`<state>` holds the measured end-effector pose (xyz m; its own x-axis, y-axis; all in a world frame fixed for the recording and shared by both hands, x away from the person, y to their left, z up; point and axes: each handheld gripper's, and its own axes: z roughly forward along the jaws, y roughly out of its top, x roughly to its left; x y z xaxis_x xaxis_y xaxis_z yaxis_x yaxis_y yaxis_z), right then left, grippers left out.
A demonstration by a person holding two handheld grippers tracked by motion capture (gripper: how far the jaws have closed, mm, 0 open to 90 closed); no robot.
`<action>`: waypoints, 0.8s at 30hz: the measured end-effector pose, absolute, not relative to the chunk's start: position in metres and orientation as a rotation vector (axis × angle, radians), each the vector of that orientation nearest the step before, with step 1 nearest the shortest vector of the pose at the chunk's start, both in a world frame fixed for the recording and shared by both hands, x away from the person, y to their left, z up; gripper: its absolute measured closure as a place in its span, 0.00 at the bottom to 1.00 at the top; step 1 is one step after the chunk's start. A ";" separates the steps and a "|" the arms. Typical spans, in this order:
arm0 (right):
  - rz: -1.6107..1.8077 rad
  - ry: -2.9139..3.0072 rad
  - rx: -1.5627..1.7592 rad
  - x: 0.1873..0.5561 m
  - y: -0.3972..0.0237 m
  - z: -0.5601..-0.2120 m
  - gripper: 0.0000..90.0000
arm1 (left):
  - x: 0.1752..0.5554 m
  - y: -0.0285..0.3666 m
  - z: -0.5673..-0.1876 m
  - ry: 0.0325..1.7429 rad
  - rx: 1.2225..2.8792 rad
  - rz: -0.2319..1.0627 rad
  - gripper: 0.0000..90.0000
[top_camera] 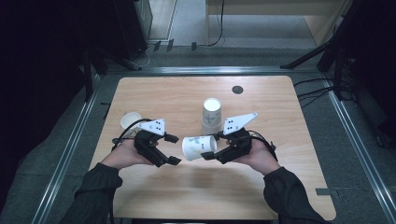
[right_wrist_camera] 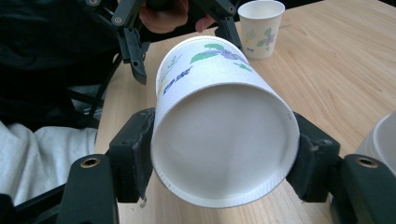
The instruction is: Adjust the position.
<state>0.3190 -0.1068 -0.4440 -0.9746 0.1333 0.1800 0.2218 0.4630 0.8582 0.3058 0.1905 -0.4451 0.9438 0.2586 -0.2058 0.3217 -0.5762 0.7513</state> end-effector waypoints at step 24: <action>-1.553 -2.529 -0.276 0.318 -0.104 -0.442 0.38 | 0.298 0.176 -0.455 0.376 2.082 -0.105 0.15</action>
<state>0.3180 -0.1035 -0.4422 -0.9701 0.0728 0.2314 0.2393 0.4434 0.8638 0.2976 0.1760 -0.4547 0.9483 0.2232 -0.2255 0.3076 -0.4726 0.8259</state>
